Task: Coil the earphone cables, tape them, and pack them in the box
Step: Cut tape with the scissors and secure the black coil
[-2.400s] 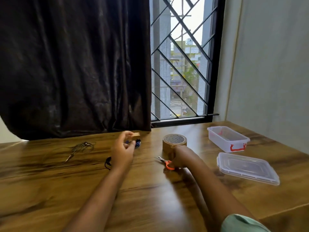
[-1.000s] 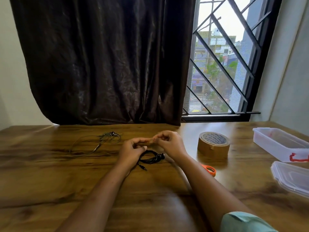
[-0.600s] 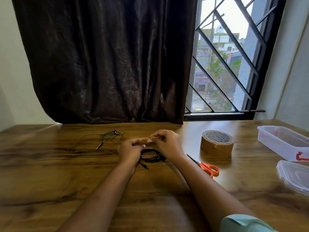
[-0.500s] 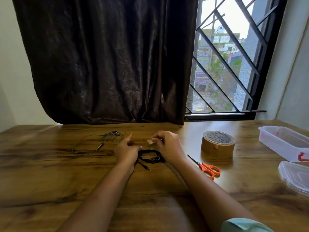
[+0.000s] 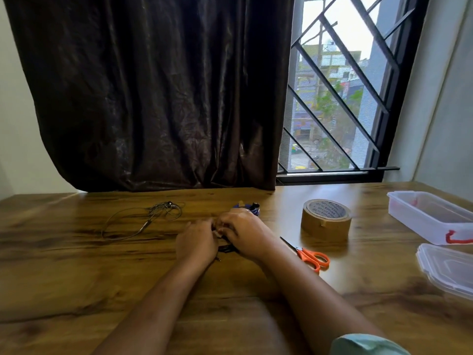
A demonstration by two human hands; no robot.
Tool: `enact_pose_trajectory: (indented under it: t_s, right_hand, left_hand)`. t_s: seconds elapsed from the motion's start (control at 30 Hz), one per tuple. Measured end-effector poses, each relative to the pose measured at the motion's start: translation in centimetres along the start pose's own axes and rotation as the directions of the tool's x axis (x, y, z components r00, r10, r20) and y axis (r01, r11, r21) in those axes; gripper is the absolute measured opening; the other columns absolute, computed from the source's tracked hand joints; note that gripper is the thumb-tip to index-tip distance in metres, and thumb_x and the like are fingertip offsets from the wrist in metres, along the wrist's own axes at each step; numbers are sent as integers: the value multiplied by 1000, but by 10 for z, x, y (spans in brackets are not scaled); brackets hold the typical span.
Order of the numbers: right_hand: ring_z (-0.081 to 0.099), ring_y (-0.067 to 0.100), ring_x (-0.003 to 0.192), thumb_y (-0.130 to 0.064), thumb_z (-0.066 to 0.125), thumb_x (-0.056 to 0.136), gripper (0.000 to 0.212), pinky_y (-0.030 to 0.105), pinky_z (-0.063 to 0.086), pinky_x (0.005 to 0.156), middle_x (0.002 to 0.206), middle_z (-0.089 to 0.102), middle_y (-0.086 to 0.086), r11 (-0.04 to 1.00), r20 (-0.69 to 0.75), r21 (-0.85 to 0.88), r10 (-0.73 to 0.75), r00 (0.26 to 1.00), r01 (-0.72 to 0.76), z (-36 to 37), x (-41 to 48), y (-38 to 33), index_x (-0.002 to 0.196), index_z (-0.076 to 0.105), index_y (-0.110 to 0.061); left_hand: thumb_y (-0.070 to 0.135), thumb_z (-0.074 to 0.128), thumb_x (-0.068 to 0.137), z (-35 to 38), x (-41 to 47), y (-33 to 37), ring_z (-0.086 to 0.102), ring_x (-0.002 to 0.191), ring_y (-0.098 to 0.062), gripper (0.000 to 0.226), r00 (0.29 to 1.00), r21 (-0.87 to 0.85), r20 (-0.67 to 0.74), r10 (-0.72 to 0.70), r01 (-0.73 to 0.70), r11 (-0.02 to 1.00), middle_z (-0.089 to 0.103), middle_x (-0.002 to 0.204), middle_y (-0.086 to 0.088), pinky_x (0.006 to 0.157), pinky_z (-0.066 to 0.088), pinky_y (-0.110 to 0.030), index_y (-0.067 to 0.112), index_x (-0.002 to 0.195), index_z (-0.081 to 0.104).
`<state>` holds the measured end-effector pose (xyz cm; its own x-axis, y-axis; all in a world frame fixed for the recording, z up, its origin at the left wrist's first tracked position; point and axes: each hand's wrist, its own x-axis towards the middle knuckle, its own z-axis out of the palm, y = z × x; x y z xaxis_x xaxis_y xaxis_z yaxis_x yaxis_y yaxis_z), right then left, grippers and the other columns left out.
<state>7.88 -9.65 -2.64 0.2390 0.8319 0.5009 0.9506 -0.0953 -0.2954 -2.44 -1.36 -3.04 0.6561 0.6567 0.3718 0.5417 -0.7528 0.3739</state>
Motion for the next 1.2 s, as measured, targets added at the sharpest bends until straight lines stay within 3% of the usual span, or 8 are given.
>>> enact_pose_trajectory:
  t_s: [0.17, 0.33, 0.5, 0.67, 0.8, 0.9, 1.0, 1.2]
  right_hand:
    - [56, 15, 90, -14, 53, 91, 17, 23, 42, 76, 96, 58, -3, 1000, 17, -3, 20, 1000, -19, -4, 0, -1, 105, 63, -16]
    - [55, 16, 90, -13, 52, 92, 13, 28, 47, 78, 95, 53, -4, 1000, 33, 13, 14, 999, -15, -10, -3, -2, 100, 61, -18]
    - [61, 23, 87, -14, 58, 90, 18, 25, 41, 68, 101, 60, 6, 993, 19, -121, 1, 1000, 1, -11, -3, -3, 108, 62, -16]
    - [64, 22, 88, -18, 60, 90, 20, 23, 38, 65, 100, 65, 3, 977, -6, -211, -6, 1000, 4, -13, -3, -3, 110, 63, -21]
    - [64, 21, 94, -21, 56, 92, 20, 20, 33, 68, 105, 67, 1, 976, -93, -218, -35, 995, 14, -18, -5, -5, 111, 63, -21]
    - [65, 25, 90, -23, 53, 94, 20, 23, 33, 64, 98, 68, 3, 980, -99, -200, -30, 995, 9, -20, -7, -8, 114, 54, -21]
    - [64, 28, 82, -24, 53, 94, 26, 28, 38, 61, 92, 67, 5, 988, -80, -154, 12, 997, -25, -22, -8, -8, 116, 40, -18]
    - [59, 18, 74, -22, 59, 90, 33, 36, 52, 64, 85, 62, -3, 995, -11, -74, 63, 998, -64, -25, -9, -2, 114, 37, -24]
  left_hand:
    - [20, 51, 93, -2, 7, -5, 60, 95, -20, 14, 967, -415, 249, -51, 155, 897, 63, 104, 1, 90, 49, -46, 27, 104, 57]
    - [14, 54, 93, -11, 10, -9, 60, 95, -19, 12, 930, -643, 367, -39, 283, 712, 64, 103, -3, 86, 49, -37, 21, 102, 59]
    - [15, 54, 93, -12, 9, -7, 63, 93, -15, 20, 921, -644, 390, 11, 264, 718, 65, 104, 0, 78, 51, -30, 22, 111, 58]
    - [23, 58, 91, -12, 7, -8, 61, 97, -12, 26, 961, -573, 272, 41, 127, 810, 64, 108, 5, 75, 50, -27, 26, 117, 57]
    - [23, 58, 91, -12, 5, -5, 56, 110, -8, 35, 981, -481, 132, 144, -63, 875, 60, 121, 10, 85, 45, -22, 24, 126, 56]
    - [25, 59, 91, -12, 5, -5, 57, 111, -9, 34, 984, -500, 92, 150, -84, 862, 62, 123, 6, 89, 46, -25, 25, 125, 58]
    - [24, 61, 89, -13, 5, -5, 56, 109, -8, 31, 987, -524, 70, 144, -87, 848, 61, 122, 8, 86, 45, -24, 29, 119, 61]
    - [20, 60, 90, -14, 5, -4, 53, 101, -9, 27, 980, -459, -7, 197, -178, 871, 53, 105, 10, 77, 40, -20, 27, 116, 64]
